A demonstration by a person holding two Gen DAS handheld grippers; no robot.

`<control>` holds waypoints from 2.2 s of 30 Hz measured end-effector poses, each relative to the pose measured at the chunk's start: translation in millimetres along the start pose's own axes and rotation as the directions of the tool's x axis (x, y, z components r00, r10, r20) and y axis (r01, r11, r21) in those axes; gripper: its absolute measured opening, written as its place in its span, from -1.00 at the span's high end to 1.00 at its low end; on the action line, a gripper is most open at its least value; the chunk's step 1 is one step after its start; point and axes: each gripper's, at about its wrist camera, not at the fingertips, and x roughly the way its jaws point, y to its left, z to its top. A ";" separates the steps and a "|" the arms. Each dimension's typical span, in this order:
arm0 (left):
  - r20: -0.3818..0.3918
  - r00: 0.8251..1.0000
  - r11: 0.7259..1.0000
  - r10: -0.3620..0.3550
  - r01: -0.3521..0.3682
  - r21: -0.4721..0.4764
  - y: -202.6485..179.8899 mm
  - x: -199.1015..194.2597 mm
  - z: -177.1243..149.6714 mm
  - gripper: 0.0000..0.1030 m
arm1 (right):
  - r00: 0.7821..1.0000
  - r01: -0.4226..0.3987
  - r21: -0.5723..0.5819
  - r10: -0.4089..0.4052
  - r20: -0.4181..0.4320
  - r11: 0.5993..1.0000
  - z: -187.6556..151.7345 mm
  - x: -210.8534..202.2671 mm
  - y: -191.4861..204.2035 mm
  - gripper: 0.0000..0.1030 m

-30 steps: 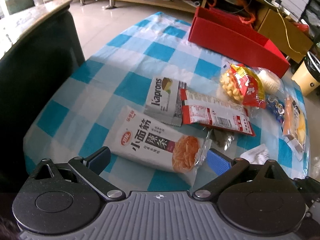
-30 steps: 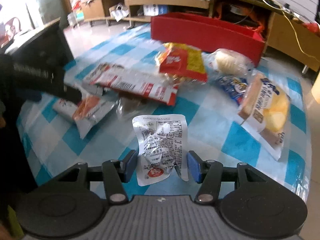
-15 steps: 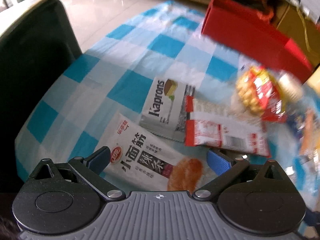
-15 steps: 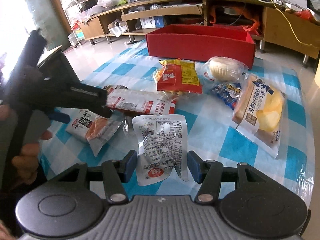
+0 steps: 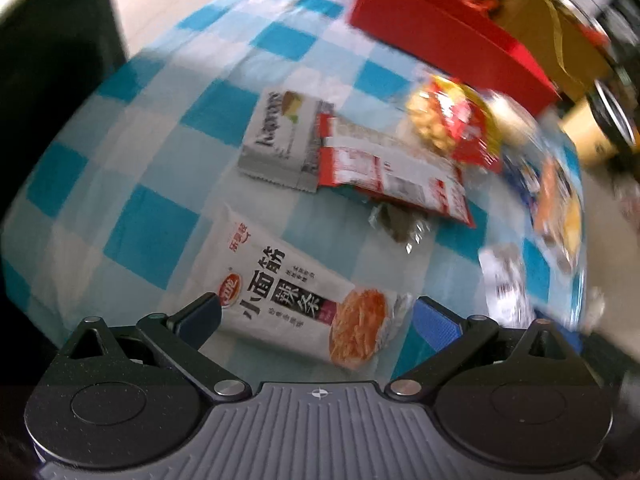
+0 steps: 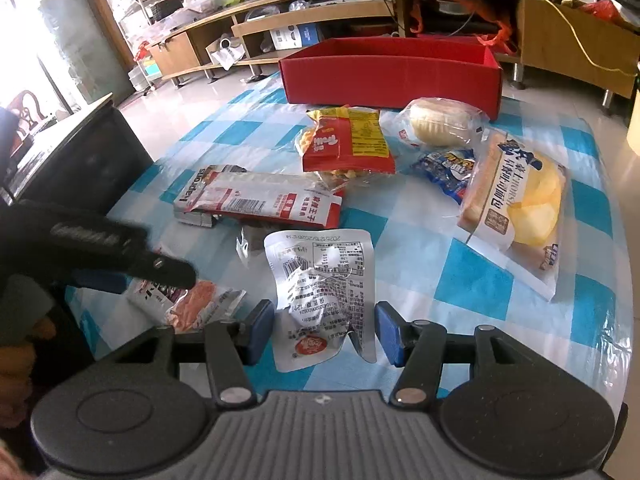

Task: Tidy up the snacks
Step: 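Grasp white noodle-snack bag with left tool while right tool holds sachet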

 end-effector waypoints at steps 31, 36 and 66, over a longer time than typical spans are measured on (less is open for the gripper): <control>-0.164 0.979 0.732 0.118 0.025 0.681 -51.8 47.8 -3.1 -0.60 | 0.993 -0.008 0.069 0.016 -0.114 0.998 1.1 25.2 -11.2 -0.05; -0.100 0.988 0.835 0.116 -0.042 0.548 -53.2 47.5 -17.9 -0.77 | 0.994 0.010 0.054 -0.004 -0.106 0.998 0.0 23.9 -12.0 -0.05; -0.027 0.998 0.897 0.051 -0.034 0.441 -56.9 24.2 -9.0 -0.02 | 0.997 0.068 0.031 -0.067 -0.029 0.997 -9.5 12.0 -21.1 0.38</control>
